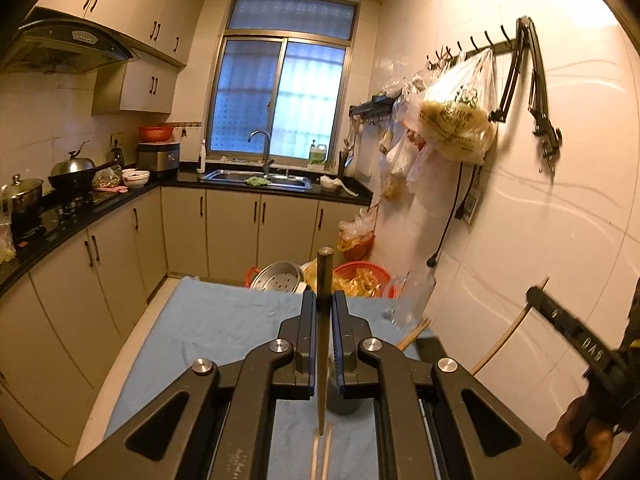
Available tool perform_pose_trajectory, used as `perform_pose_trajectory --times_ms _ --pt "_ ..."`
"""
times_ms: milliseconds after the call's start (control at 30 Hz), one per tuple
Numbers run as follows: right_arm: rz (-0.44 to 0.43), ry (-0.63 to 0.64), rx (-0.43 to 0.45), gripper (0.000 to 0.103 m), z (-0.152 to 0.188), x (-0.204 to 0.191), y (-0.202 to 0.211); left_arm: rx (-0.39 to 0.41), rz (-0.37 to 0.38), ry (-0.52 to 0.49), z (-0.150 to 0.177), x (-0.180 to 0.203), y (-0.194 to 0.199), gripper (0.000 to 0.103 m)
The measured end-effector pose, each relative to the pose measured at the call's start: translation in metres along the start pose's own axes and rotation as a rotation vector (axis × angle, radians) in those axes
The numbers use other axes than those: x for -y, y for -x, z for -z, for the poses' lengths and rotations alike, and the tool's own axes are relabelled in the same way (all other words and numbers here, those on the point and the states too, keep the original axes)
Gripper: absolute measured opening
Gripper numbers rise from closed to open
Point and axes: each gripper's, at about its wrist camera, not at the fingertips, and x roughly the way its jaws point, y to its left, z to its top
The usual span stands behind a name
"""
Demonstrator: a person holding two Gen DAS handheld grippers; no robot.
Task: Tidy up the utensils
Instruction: 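Lower both chopsticks into the cup and open both tools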
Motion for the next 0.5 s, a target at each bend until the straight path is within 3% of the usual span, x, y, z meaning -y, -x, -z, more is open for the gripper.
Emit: perform_pose_trajectory --times_ms 500 --pt "0.043 0.005 0.031 0.007 -0.006 0.007 -0.071 0.005 0.039 0.064 -0.014 0.017 -0.081 0.007"
